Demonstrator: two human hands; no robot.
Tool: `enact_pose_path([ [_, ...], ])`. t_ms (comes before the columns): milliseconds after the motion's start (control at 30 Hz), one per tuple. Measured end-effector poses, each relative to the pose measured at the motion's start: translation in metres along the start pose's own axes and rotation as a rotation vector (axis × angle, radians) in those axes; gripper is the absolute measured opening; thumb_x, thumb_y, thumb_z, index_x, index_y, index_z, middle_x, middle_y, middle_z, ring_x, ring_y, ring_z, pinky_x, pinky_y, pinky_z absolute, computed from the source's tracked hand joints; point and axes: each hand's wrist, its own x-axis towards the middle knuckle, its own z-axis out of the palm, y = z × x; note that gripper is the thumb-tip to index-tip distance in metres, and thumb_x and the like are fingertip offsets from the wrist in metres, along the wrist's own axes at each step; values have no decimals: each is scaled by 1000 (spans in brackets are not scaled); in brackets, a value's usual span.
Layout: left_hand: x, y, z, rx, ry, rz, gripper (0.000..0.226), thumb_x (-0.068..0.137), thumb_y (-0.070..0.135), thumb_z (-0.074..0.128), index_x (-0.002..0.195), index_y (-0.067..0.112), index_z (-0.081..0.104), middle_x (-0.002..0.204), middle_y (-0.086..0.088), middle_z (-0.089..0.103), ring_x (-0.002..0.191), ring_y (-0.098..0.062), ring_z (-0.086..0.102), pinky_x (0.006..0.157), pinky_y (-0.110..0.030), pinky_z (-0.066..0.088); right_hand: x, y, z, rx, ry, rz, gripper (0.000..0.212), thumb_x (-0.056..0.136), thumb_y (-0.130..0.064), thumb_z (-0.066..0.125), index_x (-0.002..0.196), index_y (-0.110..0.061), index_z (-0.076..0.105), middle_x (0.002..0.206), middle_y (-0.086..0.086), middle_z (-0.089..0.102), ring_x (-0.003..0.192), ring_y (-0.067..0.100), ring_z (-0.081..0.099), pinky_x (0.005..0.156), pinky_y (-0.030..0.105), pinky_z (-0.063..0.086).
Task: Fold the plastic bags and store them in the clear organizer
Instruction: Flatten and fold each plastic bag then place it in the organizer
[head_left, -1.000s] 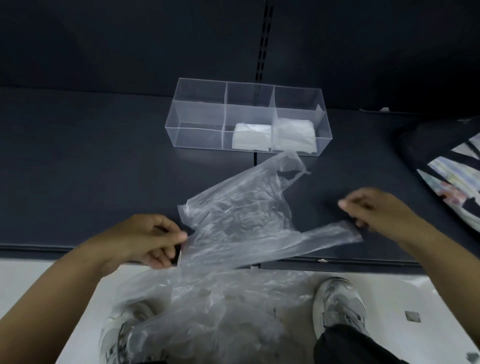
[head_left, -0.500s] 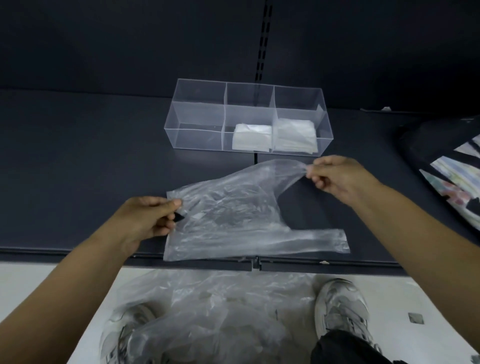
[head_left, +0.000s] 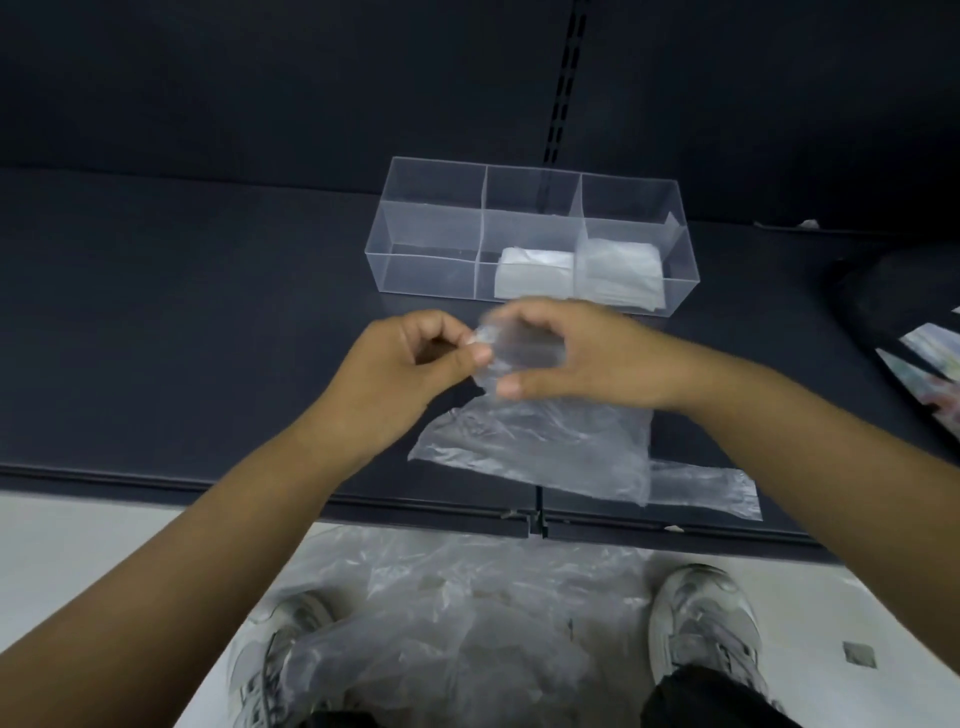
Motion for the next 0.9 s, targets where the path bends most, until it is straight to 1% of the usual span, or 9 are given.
enact_pose_path([
  [67,-7,-2,0,-13,-6,-48,36,71,53,68,91,24,65,86,9,73,79,-1,67,73,-13,51,14,-1,3,84,50,-26,21,82,-32,73,88,-13,68,83,-4,68,76,2,57,73,27,46],
  [133,-16,-13,0,53,-43,-141,40,69,52,73,100,28,63,88,13,73,81,2,68,70,-11,50,20,5,1,150,129,-35,30,84,-26,71,80,3,64,72,12,60,67,13,51,66,31,44],
  [300,-35,-39,-1,57,-55,-242,8,78,25,78,85,25,76,82,6,76,79,-9,72,73,-14,52,39,27,-1,104,400,-55,44,87,-26,69,55,-9,45,50,-11,35,47,3,31,54,19,32],
  [500,-62,-61,17,49,-8,-399,8,76,26,78,74,19,75,69,-1,74,58,-11,66,57,-21,51,62,41,4,-442,554,65,29,92,-43,57,90,-16,64,67,-6,57,70,17,56,68,32,45],
  [600,-68,-63,22,2,48,-501,20,75,26,79,86,15,66,67,-1,72,57,-13,68,58,-31,58,55,29,23,-726,560,42,42,95,-42,50,125,-13,55,119,7,58,113,26,51,97,36,35],
  [667,-67,-63,18,309,111,-378,32,77,43,73,92,21,56,63,4,68,57,-6,65,50,-13,47,35,17,52,-714,606,-21,49,95,-38,46,135,-10,47,138,11,47,128,29,41,107,39,27],
  [767,-50,-58,13,747,348,85,29,92,36,54,110,14,58,93,2,59,83,-17,59,68,-23,45,-3,12,107,-600,503,-80,56,95,-37,35,142,-8,40,149,12,38,139,29,32,118,43,20],
  [833,-27,-57,21,818,240,231,36,100,25,44,127,3,55,125,-14,55,115,-32,54,98,-38,41,-21,23,130,-569,411,-30,58,97,-38,31,146,-8,35,155,11,29,145,25,22,119,44,14],
  [900,-6,-64,34,930,-1,224,54,102,34,32,147,5,31,155,-10,27,145,-23,22,118,-36,14,-35,42,136,-574,381,64,62,97,-44,31,149,-10,30,158,8,21,147,23,14,120,44,11],
])
